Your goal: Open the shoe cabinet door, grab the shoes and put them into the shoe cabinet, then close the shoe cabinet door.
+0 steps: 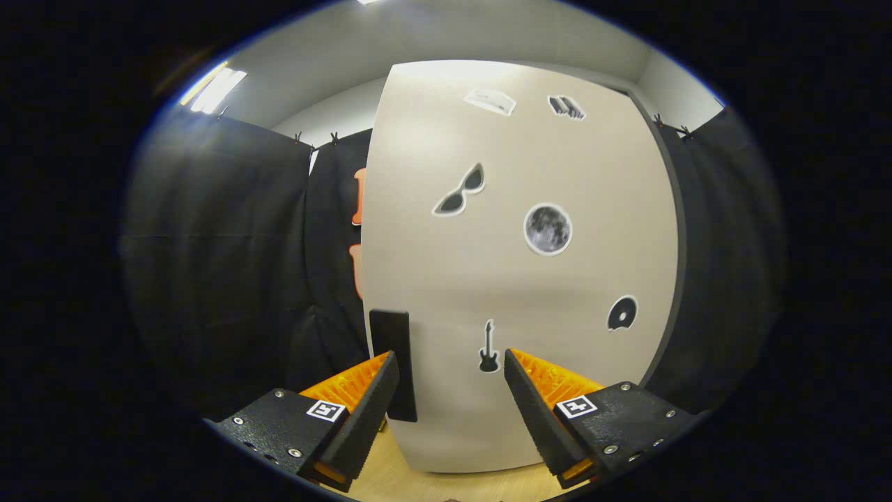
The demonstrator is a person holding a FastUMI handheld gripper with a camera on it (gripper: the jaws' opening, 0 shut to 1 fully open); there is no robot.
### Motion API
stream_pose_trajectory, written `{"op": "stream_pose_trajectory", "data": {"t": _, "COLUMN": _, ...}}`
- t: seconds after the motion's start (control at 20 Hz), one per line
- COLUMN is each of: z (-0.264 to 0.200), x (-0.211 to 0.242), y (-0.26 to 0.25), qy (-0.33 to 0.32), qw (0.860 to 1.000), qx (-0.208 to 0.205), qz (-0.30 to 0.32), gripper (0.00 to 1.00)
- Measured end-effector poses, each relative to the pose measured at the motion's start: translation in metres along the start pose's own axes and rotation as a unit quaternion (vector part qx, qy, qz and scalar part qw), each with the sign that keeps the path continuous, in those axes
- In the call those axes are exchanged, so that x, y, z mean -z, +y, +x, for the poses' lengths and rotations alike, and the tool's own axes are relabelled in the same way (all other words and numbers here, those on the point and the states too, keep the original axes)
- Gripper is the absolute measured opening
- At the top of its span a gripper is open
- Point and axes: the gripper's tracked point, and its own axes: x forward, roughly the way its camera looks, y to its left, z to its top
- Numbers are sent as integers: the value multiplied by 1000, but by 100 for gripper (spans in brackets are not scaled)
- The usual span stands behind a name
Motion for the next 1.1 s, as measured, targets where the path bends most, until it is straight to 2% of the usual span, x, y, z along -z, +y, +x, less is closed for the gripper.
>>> {"op": "stream_pose_trajectory", "data": {"t": 0.3, "z": -62, "x": -72, "y": -33, "qy": -71, "qw": 995, "qx": 67, "qz": -22, "gripper": 94}}
{"op": "stream_pose_trajectory", "data": {"t": 0.7, "z": -122, "x": -127, "y": -72, "qy": -99, "qw": 984, "qx": 147, "qz": -30, "gripper": 94}}
{"op": "stream_pose_trajectory", "data": {"t": 0.8, "z": -134, "x": -144, "y": -77, "qy": -124, "qw": 980, "qx": 157, "qz": -11, "gripper": 94}}
{"op": "stream_pose_trajectory", "data": {"t": 0.95, "z": -142, "x": -156, "y": -74, "qy": -148, "qw": 978, "qx": 146, "qz": 15, "gripper": 94}}
{"op": "stream_pose_trajectory", "data": {"t": 1.1, "z": -144, "x": -165, "y": -83, "qy": -155, "qw": 976, "qx": 155, "qz": 14, "gripper": 94}}
